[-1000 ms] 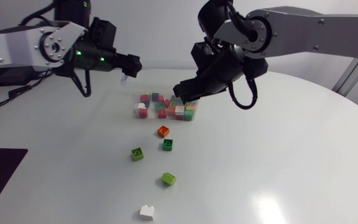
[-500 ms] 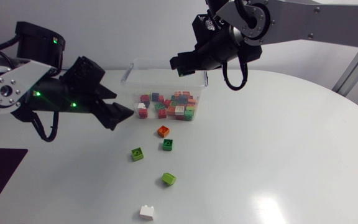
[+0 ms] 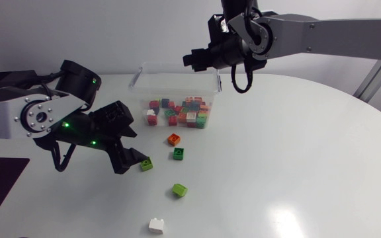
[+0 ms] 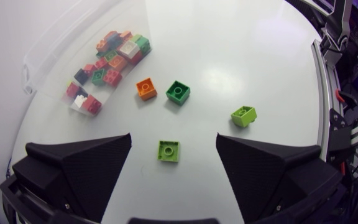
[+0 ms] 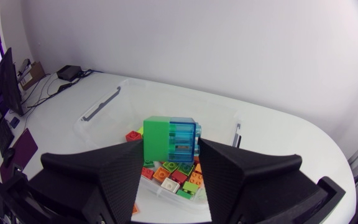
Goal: Place the duplo bricks in the container
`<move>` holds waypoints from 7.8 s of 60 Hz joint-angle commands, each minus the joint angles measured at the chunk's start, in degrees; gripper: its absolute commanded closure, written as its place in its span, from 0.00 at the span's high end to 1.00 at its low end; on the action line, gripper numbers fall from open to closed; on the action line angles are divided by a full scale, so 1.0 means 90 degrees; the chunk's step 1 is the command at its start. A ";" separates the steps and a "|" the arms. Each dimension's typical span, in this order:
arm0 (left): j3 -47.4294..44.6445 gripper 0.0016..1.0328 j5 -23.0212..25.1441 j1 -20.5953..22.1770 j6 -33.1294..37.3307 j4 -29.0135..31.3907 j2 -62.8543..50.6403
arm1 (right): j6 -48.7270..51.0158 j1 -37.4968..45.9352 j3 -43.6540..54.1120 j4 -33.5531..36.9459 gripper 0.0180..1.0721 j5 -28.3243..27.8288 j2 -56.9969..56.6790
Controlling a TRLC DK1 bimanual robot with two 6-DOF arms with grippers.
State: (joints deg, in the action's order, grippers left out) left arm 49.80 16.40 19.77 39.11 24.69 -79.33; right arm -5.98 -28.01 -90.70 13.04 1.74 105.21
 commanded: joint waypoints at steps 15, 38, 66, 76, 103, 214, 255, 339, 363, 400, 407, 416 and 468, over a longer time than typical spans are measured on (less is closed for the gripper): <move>-0.0162 0.91 -0.0299 0.0118 0.0537 0.0226 -0.0629 | 0.0010 -0.0003 -0.0841 -0.0121 0.35 0.0168 0.0800; 0.0062 0.90 -0.0866 0.0235 0.0615 -0.0292 -0.1762 | 0.0225 -0.0101 -0.0850 0.0026 0.95 0.0471 0.0683; 0.0902 0.59 -0.1168 0.0255 0.0664 -0.0360 -0.2758 | 0.0938 -0.1087 0.1982 0.1618 0.95 -0.0398 -0.1963; 0.0951 0.41 -0.1159 0.0294 0.0683 -0.0341 -0.2953 | 0.1289 -0.1400 0.2773 0.2213 0.95 -0.1150 -0.2276; 0.0707 0.37 -0.1129 0.0255 0.0635 0.0099 -0.2143 | 0.1397 -0.2562 0.3163 0.2331 0.95 -0.0086 -0.1094; 0.2582 0.38 0.1078 -0.0966 -0.2754 -0.1649 -0.1273 | 0.1309 -0.3441 0.3525 0.1325 0.23 0.2678 -0.1036; 0.3969 0.94 -0.0289 -0.0507 -0.3301 -0.2284 -0.3100 | 0.1299 -0.1898 0.2880 0.0915 0.23 0.2063 -0.2412; -0.0973 0.91 0.0121 0.2159 0.1660 0.1466 0.0152 | 0.0518 -0.0032 -0.0401 -0.1361 0.23 0.0617 0.0957; -0.0934 0.84 -0.0143 0.2823 0.1367 0.1232 -0.0609 | 0.0459 0.0007 -0.1329 -0.1322 0.24 0.0637 0.1777; -0.1178 0.40 -0.0153 0.3087 0.1025 0.0802 -0.1098 | 0.0557 0.0104 0.0907 -0.0882 0.96 0.0139 -0.0284; -0.1256 0.37 -0.0202 0.3028 0.1035 0.0782 -0.1098 | 0.0713 0.0114 0.1845 -0.0706 0.96 -0.0047 -0.0909; -0.1383 0.37 -0.0260 0.2842 0.1142 0.1036 -0.0688 | 0.0781 -0.0179 0.2763 -0.0462 0.96 -0.0047 -0.1416; -0.1237 0.92 -0.0573 0.2120 0.1650 0.0587 -0.0658 | 0.2217 -0.0589 0.3153 -0.0023 0.95 -0.0896 -0.0430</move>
State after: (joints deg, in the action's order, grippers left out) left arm 37.56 11.44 38.68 52.58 29.91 -82.83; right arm 12.93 -33.28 -63.64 12.05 -6.22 100.12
